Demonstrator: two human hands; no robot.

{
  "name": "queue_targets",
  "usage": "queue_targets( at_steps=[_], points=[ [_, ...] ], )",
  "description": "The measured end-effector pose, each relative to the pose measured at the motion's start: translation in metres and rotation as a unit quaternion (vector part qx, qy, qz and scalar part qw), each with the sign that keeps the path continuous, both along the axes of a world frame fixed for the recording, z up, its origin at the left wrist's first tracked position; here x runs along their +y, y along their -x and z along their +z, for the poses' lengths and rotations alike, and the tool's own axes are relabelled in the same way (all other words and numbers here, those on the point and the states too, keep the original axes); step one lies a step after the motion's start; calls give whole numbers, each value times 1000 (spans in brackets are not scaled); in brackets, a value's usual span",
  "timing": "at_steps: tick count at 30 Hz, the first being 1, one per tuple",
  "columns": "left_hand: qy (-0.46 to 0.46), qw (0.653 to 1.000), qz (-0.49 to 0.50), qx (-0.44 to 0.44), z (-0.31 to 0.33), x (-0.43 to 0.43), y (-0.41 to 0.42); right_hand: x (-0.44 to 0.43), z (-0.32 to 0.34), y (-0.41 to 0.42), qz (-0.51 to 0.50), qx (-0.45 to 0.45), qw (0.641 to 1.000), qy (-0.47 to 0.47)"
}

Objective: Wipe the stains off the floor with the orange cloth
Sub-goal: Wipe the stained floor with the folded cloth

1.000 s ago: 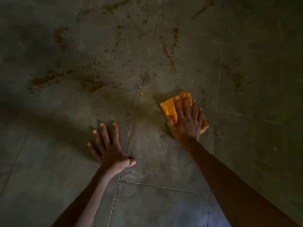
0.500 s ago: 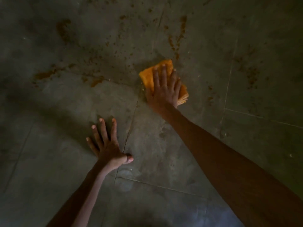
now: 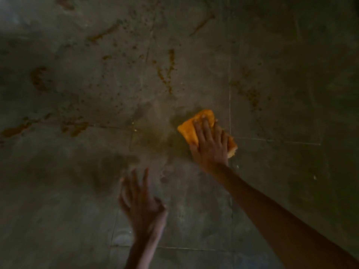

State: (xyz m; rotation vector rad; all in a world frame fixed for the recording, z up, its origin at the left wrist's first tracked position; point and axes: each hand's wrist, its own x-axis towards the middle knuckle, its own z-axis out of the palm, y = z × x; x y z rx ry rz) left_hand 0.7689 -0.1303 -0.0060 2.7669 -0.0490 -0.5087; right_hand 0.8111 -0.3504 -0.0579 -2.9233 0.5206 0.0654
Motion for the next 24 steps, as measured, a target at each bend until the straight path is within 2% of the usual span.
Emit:
queue_targets(
  at_steps=[2, 3, 6, 8, 10, 11, 12, 14, 15, 16, 18, 21, 23, 24],
  points=[
    [44, 997, -60, 5, 6, -37, -6, -10, 3, 66, 100, 4, 995, 20],
    [45, 994, -100, 2, 4, -51, -14, -23, 4, 95, 106, 15, 994, 23],
    [32, 978, -201, 54, -3, -83, -43, -77, 3, 100, -39, 33, 999, 15],
    [14, 967, -231, 107, -9, -104, -50, -101, 1, 46, -179, 23, 983, -18],
    [-39, 963, -245, 104, -14, -119, -44, -105, 5, -6, -251, 29, 965, -63],
    [-59, 965, -238, 98, -15, -121, -42, -97, 3, -15, -233, 24, 971, -55],
    [-70, 966, -229, 94, -16, -123, -40, -91, 3, -7, -173, 17, 984, -36],
    [-81, 968, -221, 90, -15, -122, -38, -77, 6, 51, 4, 28, 999, -17],
    [-86, 966, -225, 94, -12, -123, -39, -82, 6, 88, 51, 32, 998, -19],
    [-93, 964, -229, 99, -10, -124, -39, -94, 8, 120, 52, 32, 998, -28],
    [-105, 960, -231, 116, -6, -129, -38, -137, 3, 145, -48, 26, 998, -19],
    [-116, 960, -218, 130, -2, -138, -39, -189, -4, 82, -266, 12, 964, -15],
    [-138, 956, -222, 131, -3, -142, -41, -187, -1, 20, -321, 16, 945, -66],
    [-143, 955, -222, 135, -3, -142, -41, -177, -2, 2, -301, 15, 951, -68]
  ],
)
